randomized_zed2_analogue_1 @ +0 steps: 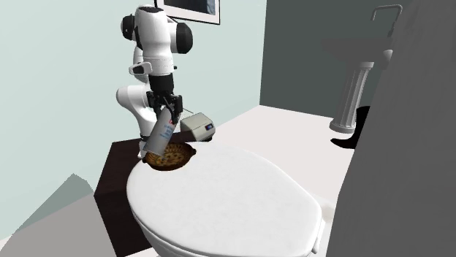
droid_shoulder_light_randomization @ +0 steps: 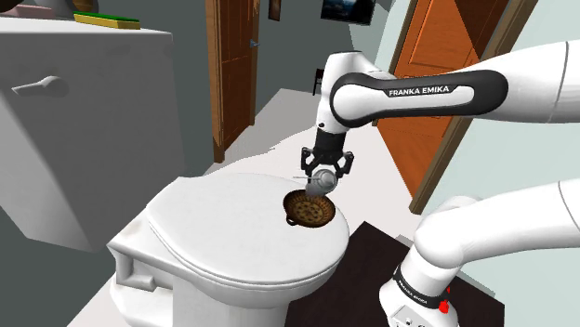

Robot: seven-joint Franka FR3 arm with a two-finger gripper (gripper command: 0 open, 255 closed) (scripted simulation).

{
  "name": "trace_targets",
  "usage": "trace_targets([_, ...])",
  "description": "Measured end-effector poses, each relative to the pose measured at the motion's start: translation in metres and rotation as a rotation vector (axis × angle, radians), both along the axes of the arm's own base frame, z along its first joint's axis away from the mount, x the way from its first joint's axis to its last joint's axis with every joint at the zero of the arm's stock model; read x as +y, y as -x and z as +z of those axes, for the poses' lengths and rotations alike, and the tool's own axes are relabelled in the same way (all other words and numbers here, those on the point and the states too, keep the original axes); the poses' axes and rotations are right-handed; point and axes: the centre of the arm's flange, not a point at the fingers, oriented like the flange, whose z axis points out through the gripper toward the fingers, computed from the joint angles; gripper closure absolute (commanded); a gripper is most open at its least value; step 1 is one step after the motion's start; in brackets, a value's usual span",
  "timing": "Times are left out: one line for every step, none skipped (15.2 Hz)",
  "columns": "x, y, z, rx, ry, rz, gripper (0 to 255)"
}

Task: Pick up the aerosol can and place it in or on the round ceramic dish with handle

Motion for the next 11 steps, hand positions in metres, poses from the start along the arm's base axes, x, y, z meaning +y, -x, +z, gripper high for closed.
trace_targets([-0.002, 0.004, -0.003, 0.000, -0.001, 0.000, 255])
trace_targets([-0.003, 0.006, -0.009, 0.000, -0.001, 0.001, 255])
trace_targets([-0.002, 0.007, -0.014, 0.001, -0.001, 0.001, 255])
trace_targets([-0.003, 0.008, -0.020, 0.001, -0.001, 0.001, 255])
trace_targets([-0.003, 0.008, -0.025, 0.001, -0.001, 0.001, 255])
trace_targets([-0.003, 0.008, -0.029, 0.000, -0.001, 0.001, 255])
trace_targets([-0.003, 0.007, -0.033, 0.000, -0.001, 0.001, 255])
trace_targets([-0.002, 0.008, -0.039, -0.002, -0.002, 0.002, 255])
trace_targets([-0.002, 0.008, -0.043, -0.002, -0.002, 0.002, 255])
trace_targets([-0.002, 0.009, -0.048, -0.003, -0.002, 0.002, 255])
trace_targets([-0.002, 0.008, -0.054, -0.002, -0.002, 0.002, 255])
